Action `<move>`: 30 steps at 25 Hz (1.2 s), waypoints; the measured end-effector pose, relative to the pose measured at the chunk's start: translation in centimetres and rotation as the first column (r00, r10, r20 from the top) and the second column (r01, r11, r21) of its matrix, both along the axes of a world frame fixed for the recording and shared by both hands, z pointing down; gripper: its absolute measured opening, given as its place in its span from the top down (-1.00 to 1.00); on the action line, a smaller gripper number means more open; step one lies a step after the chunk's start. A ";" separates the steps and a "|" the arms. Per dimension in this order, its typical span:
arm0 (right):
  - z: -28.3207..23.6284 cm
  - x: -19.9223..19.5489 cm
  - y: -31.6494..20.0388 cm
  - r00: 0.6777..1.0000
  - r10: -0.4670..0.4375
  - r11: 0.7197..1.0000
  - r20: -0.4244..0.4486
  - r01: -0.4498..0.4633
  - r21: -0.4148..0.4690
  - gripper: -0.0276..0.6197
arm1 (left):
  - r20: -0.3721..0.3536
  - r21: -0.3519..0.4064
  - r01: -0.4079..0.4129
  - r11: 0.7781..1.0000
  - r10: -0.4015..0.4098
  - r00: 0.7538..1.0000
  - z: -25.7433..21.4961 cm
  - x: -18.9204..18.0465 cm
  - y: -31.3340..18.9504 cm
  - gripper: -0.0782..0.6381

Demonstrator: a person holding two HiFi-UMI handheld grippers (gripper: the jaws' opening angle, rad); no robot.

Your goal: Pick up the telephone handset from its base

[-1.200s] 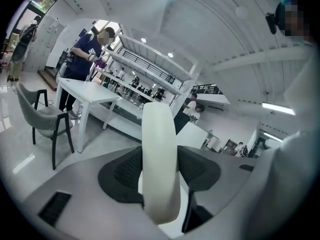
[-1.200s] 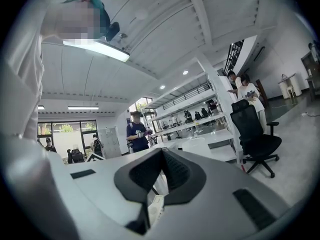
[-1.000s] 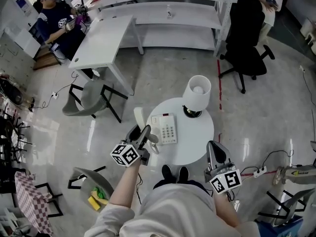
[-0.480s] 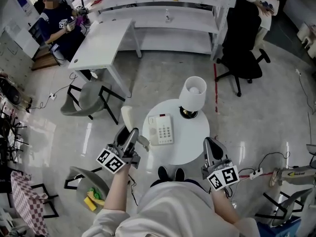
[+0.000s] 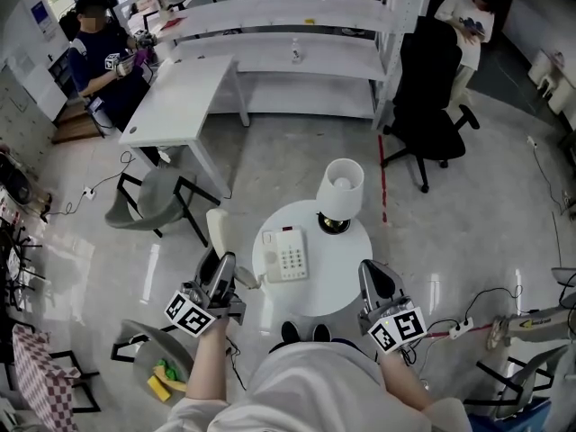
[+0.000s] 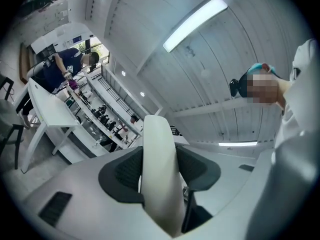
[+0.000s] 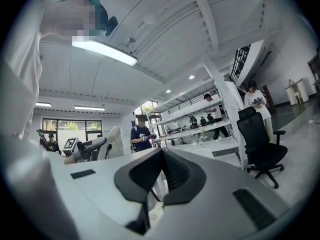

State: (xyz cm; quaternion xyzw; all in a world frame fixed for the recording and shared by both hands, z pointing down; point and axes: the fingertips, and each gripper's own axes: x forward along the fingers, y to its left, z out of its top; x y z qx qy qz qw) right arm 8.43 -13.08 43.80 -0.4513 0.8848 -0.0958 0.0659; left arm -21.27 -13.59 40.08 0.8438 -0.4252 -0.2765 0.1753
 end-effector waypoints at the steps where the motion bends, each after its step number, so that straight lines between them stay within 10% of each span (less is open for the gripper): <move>1: -0.1 0.0 -0.1 1.000 0.000 1.000 -0.001 0.000 0.003 0.89 | -0.004 0.003 0.000 1.000 0.000 1.000 -0.2 0.0 0.0 0.16; 30: -0.3 0.0 -0.6 1.000 0.010 1.000 -0.017 -0.010 -0.009 0.90 | -0.051 0.003 -0.012 1.000 0.012 0.999 -0.3 0.5 -0.5 0.16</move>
